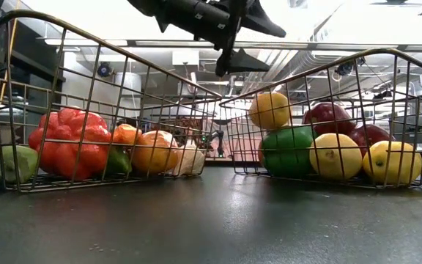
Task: Sort produce into baskets
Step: Return to Home Position
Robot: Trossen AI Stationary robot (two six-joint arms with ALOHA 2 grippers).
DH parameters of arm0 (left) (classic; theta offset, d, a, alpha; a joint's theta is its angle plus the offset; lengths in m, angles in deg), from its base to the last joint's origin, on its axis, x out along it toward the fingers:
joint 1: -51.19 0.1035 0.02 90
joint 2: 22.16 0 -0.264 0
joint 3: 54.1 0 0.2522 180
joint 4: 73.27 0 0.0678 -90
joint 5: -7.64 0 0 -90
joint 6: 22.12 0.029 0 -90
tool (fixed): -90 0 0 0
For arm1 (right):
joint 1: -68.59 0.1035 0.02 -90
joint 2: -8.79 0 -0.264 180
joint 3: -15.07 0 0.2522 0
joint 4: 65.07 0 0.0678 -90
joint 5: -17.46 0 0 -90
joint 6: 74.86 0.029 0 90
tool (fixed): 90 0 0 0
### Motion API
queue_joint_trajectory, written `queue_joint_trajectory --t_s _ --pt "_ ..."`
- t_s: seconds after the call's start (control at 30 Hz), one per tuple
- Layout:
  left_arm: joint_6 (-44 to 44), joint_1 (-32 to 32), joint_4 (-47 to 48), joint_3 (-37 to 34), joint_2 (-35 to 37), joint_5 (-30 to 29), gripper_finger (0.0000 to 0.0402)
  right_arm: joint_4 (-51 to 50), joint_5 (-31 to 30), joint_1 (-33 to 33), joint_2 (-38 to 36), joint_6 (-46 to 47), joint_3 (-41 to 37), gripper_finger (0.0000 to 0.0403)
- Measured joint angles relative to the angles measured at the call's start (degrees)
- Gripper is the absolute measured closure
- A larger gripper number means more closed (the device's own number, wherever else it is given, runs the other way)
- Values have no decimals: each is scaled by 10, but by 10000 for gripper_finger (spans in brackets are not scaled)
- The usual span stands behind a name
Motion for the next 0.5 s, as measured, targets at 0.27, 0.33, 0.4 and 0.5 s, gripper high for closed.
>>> queue_joint_trajectory --t_s 0.27,0.33,0.4,0.5 --pt "-1 -3 66 0 45 1 34 0 1 3 -83 -146 -1 158" --pt "16 -8 83 -7 68 -6 34 0 5 3 -107 -197 -10 158" --pt "3 -14 93 -25 96 -17 34 0 16 1 -136 -242 -28 158" --pt "-50 -25 65 -85 147 -37 34 0 33 -3 -191 -278 -81 158"
